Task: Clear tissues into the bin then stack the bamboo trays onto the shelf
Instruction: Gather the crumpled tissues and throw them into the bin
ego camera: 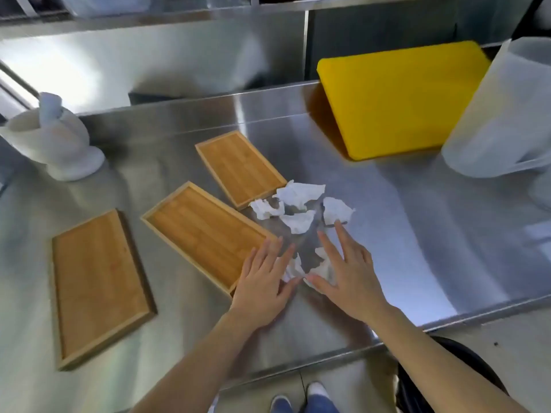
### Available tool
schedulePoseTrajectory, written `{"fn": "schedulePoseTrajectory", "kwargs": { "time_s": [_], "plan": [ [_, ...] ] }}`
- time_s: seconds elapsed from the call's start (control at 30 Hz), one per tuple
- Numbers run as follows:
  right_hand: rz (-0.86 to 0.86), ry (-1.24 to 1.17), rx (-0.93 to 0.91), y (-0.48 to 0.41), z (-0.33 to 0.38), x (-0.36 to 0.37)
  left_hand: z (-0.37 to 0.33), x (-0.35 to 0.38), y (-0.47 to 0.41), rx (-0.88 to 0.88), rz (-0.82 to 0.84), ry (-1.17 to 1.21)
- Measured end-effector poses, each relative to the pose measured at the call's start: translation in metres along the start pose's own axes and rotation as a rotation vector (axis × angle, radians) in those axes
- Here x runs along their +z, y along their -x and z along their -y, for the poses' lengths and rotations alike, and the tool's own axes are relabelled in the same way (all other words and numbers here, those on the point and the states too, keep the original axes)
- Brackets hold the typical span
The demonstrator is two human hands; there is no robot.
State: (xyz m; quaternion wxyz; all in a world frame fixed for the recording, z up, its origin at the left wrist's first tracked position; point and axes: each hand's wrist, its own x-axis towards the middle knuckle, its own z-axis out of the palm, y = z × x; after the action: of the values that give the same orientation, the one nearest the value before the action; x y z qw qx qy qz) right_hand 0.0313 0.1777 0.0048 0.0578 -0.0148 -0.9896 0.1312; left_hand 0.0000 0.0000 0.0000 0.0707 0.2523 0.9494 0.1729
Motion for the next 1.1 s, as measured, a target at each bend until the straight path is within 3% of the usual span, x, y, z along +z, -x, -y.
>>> {"fn": "schedulePoseTrajectory", "kwargs": {
  "time_s": [0.23, 0.4, 0.5, 0.67, 0.8, 0.93, 1.1],
  "plan": [
    [0.192, -0.06, 0.021, 0.014, -0.01, 0.014, 0.011, 0.018, 0.0, 0.161, -0.041, -0.048],
    [0.23, -0.084, 0.083, 0.012, -0.008, 0.011, 0.004, 0.013, 0.002, 0.102, 0.004, 0.158],
    [0.249, -0.198, 0.169, 0.003, -0.008, 0.003, -0.003, 0.005, 0.001, 0.015, -0.05, 0.232],
    [0.125, -0.35, 0.167, -0.022, -0.023, -0.014, -0.011, -0.012, -0.017, -0.172, -0.143, 0.394],
    [0.012, -0.369, 0.302, -0.056, -0.032, -0.021, -0.019, -0.03, -0.035, -0.252, -0.194, 0.44],
    [0.043, -0.138, 0.339, -0.092, -0.038, -0.019, -0.024, -0.032, -0.051, -0.196, -0.243, 0.346],
    [0.135, -0.061, 0.321, -0.112, -0.046, -0.005, -0.019, -0.018, -0.076, -0.259, -0.107, 0.133]
  ]
}}
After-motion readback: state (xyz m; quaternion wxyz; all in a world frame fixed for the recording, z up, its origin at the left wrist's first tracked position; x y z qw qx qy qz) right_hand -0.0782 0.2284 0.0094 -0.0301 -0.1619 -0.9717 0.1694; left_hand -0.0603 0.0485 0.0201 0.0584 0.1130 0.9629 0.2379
